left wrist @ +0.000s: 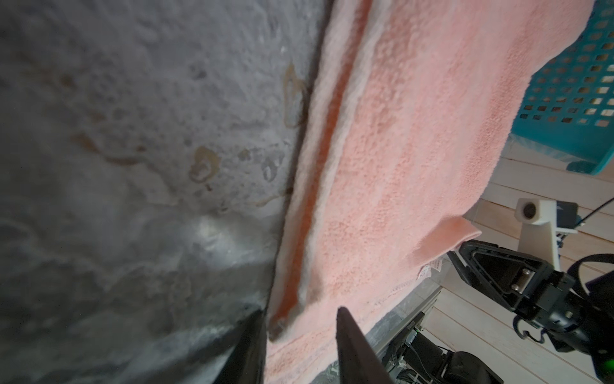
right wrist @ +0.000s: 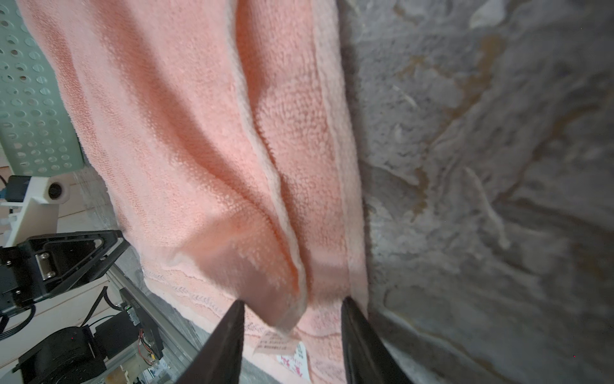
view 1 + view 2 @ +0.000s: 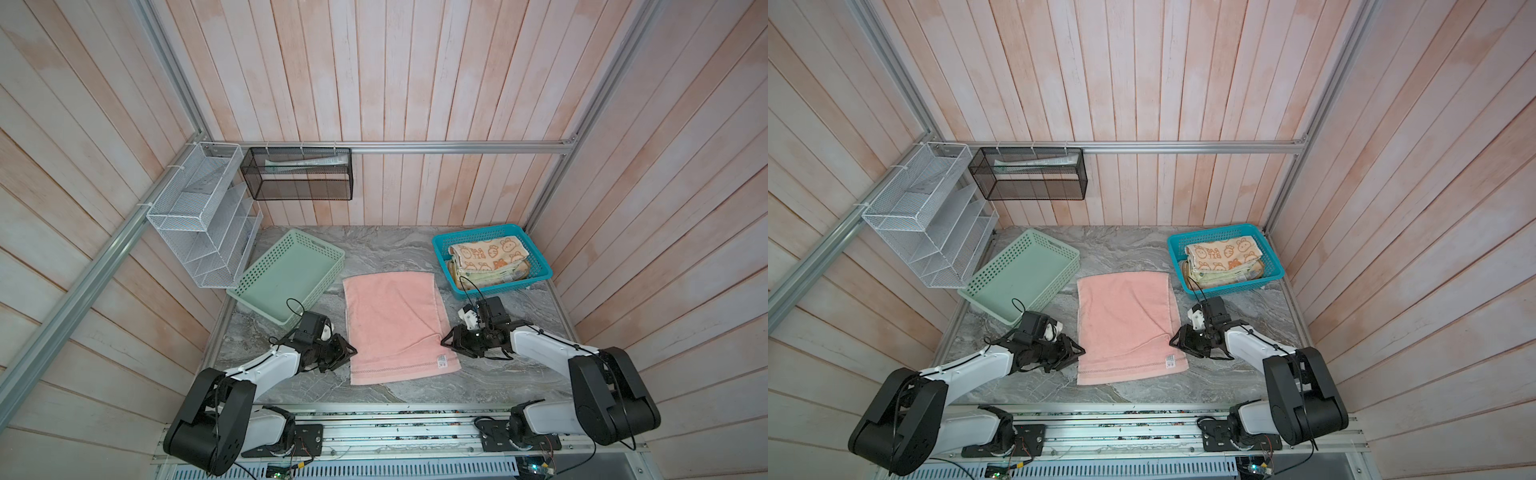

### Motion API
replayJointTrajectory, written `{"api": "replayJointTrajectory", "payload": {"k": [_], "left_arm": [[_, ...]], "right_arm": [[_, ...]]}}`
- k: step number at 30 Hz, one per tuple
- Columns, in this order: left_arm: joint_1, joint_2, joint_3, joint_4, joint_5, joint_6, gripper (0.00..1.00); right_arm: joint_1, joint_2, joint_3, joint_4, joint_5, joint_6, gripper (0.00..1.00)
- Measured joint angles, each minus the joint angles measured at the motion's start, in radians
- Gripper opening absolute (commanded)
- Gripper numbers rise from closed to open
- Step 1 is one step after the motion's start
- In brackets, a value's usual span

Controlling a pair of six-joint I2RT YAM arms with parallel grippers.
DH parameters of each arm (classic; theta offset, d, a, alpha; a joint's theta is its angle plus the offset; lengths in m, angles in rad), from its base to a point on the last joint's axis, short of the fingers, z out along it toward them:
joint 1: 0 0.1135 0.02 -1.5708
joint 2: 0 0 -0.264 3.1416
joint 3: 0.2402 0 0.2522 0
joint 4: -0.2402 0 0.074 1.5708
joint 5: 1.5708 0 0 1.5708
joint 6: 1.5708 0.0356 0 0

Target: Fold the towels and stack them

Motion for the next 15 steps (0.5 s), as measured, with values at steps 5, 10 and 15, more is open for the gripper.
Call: {"api": "replayJointTrajectory", "payload": {"k": [5, 10, 15], "left_arm": [[0.006, 0.002, -0.002, 0.024, 0.017, -0.006, 0.01], [0.014, -0.029, -0.002, 0.013, 0.023, 0.005, 0.0], [0.019, -0.079, 0.0, -0.02, 0.026, 0.019, 0.0]], "right_arm": [[0.0, 0.006, 0.001, 0.021, 0.0, 0.006, 0.29], [0.001, 0.006, 0.004, 0.034, -0.002, 0.016, 0.17], [0.005, -0.001, 0.006, 0.034, -0.002, 0.018, 0.18]]}}
